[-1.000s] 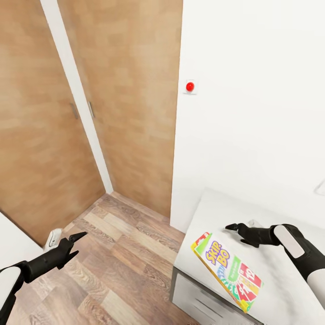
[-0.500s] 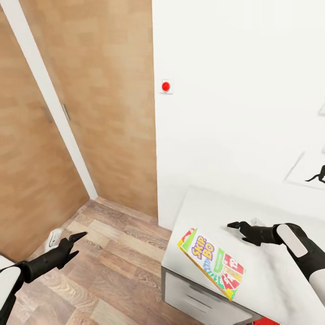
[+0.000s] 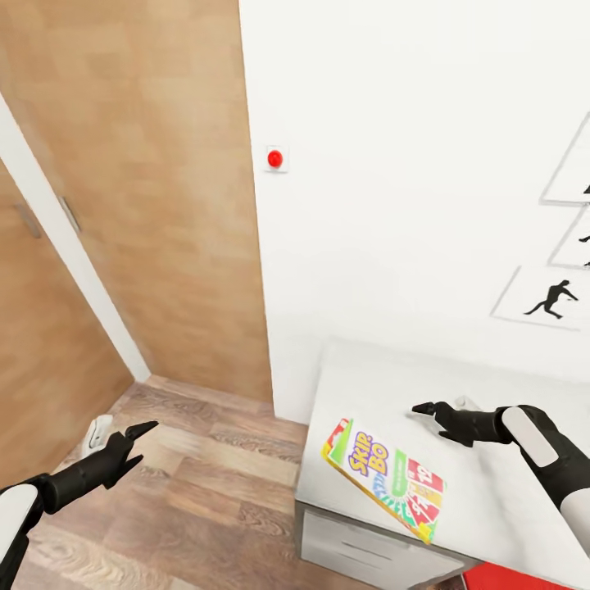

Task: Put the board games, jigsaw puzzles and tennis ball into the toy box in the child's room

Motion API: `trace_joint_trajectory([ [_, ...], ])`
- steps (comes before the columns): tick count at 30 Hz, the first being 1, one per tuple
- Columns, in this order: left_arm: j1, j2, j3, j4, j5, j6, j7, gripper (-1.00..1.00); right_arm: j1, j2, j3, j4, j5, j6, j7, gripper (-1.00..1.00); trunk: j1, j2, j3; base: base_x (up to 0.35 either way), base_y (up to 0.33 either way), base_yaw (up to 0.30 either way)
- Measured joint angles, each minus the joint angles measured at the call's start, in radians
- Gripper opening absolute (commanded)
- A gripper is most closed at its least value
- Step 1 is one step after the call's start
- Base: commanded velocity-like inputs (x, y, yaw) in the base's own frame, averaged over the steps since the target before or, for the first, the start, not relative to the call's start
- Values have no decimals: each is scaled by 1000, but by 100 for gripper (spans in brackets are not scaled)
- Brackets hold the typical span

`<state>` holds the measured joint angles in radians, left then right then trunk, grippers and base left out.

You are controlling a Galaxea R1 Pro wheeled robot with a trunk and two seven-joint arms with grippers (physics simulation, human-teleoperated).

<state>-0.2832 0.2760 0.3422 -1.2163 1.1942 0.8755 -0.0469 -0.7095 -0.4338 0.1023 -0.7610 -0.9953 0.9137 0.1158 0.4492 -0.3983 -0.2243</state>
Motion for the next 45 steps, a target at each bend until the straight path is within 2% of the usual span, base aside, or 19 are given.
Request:
trace_joint_trajectory([
  [18,-1,-1,-13,6,-1,0,1,100,1,5,1,1,1,0,-2,100,0,0,0,179,228,-281],
  [45,-3,-10,-26,8,-1,-2,1,100,1,7,1,1,-1,1,-3,100,0,0,5,21,22,-281],
])
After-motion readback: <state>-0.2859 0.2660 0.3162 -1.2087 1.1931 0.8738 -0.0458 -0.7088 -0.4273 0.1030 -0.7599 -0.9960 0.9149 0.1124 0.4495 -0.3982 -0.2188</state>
